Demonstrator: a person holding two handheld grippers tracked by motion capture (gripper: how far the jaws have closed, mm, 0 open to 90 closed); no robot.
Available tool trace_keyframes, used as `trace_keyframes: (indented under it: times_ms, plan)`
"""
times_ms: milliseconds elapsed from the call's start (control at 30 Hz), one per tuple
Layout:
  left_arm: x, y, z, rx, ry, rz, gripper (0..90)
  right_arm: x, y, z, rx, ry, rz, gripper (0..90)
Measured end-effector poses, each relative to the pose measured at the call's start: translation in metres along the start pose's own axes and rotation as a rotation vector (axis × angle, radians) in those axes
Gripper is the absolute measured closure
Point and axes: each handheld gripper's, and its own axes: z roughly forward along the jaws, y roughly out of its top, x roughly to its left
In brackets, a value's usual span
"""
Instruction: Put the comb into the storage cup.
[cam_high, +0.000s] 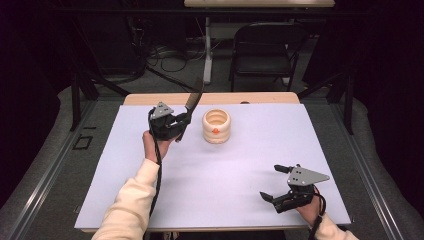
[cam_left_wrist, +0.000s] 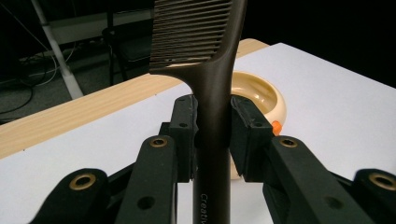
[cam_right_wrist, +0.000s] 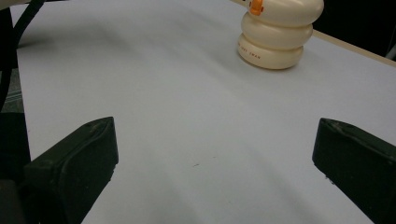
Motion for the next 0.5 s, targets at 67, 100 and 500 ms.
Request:
trace_keyframes:
  times_ms: [67, 100, 500]
  plan:
    - [0.0003, 0.0001, 0.0002, -0.002, 0.001, -0.004, 72.2, 0.0, 0.0001, 0.0, -0.001, -0.001, 0.0, 0.0]
    - [0.0003, 0.0002, 0.0003, -0.002, 0.001, -0.004, 72.2, 0.0, 0.0, 0.0, 0.0, -0.001, 0.0, 0.0]
    - [-0.0037, 0.0042, 0.0046, -0.018, -0.006, -0.004, 72.2, 0.0, 0.0, -0.0001, 0.0, -0.001, 0.0, 0.0]
